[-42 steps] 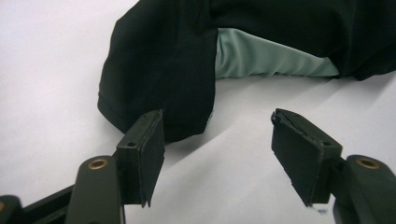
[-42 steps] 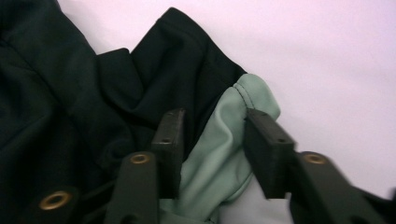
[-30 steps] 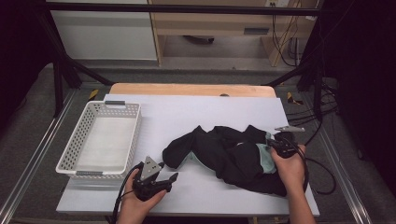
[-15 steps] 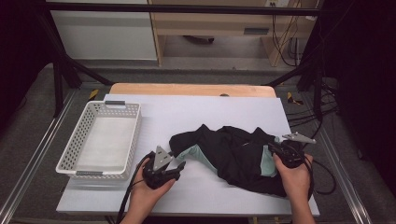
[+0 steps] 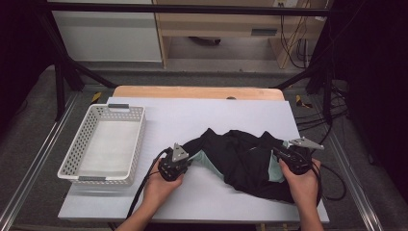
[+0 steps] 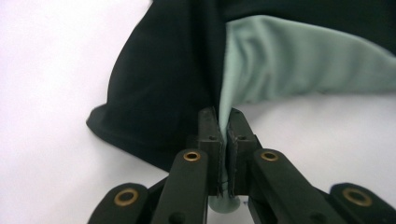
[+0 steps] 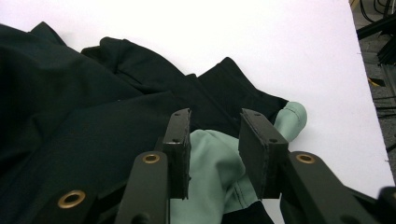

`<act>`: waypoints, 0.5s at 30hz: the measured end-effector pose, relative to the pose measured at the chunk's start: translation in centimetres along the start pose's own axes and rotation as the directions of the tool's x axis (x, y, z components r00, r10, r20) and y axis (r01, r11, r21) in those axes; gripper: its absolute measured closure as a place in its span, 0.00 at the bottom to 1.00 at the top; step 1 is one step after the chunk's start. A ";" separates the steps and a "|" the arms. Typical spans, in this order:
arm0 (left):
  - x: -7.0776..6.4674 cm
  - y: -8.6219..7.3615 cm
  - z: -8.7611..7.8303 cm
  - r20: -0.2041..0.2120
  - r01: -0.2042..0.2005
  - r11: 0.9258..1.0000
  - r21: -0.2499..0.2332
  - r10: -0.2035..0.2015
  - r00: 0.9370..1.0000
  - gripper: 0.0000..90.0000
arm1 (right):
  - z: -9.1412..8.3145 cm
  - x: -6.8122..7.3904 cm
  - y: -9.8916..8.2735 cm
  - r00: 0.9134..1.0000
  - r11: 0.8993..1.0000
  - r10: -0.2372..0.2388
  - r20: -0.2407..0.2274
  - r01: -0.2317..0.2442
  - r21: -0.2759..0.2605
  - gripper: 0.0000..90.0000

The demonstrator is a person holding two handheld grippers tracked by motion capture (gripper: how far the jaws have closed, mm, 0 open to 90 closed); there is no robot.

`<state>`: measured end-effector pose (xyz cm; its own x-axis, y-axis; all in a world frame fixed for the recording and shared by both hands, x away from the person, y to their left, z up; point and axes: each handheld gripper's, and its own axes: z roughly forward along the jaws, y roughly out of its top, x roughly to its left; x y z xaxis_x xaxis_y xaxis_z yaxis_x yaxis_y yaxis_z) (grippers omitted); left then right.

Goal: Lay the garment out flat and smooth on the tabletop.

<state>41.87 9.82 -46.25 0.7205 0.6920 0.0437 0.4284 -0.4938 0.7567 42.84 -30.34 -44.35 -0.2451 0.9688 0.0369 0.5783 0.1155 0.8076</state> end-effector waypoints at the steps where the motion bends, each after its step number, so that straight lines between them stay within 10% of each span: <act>1: -0.3 -0.4 -0.6 0.015 -0.002 1.000 0.004 0.002 1.000 0.96 | 0.0 0.0 0.0 1.000 1.000 -0.001 -0.001 0.001 -0.001 0.72; 15: -2.4 -3.7 -4.0 0.117 0.013 1.000 0.026 -0.016 0.993 0.95 | 0.4 1.3 0.2 0.998 0.999 -0.050 -0.025 0.050 -0.002 0.66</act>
<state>36.36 12.18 -46.55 0.7725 0.6335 -0.0446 0.4514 -0.4983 0.7402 43.01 -28.96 -44.37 -0.2933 0.9560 0.0112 0.5634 0.1633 0.8099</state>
